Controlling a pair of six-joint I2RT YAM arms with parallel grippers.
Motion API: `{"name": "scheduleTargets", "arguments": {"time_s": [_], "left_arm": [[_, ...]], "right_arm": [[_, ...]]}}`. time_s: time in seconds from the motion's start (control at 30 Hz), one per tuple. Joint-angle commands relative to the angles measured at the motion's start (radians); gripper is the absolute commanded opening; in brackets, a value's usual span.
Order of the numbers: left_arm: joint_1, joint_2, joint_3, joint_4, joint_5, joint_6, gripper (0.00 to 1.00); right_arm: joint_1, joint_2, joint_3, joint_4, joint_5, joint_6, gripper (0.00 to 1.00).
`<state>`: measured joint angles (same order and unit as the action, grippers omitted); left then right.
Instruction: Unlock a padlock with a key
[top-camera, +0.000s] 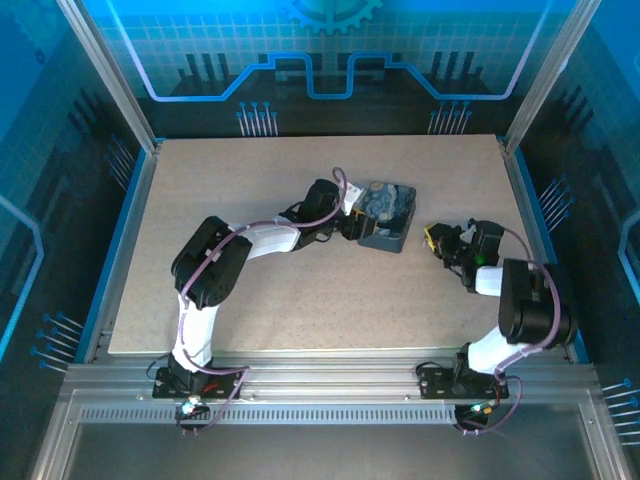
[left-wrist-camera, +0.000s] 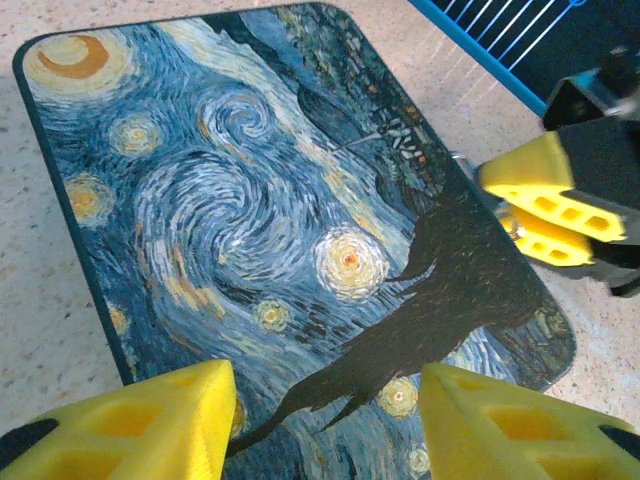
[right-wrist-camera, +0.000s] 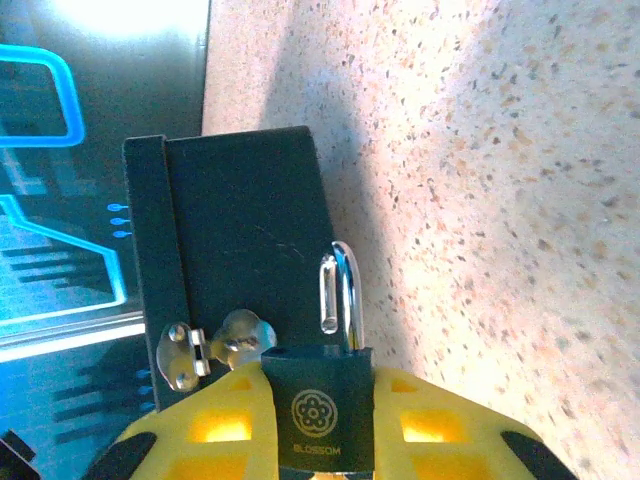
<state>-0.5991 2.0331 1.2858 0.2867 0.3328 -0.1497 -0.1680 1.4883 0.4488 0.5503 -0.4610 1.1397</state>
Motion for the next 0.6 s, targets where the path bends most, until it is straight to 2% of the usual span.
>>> {"name": "scheduleTargets", "arguments": {"time_s": [0.0,0.3,0.57], "left_arm": [[0.006,-0.044,-0.038,-0.150,-0.020,0.006,0.56],[0.002,-0.152,-0.042,-0.211,-0.045,0.018,0.58],[0.001,-0.341,-0.184,-0.226,-0.139,0.021,0.59]], "right_arm": [[0.061,-0.106,0.033,-0.357,0.123,-0.193,0.00],[0.150,-0.146,0.033,-0.439,0.192,-0.263,0.00],[0.292,-0.029,0.099,-0.450,0.236,-0.317,0.00]]}}
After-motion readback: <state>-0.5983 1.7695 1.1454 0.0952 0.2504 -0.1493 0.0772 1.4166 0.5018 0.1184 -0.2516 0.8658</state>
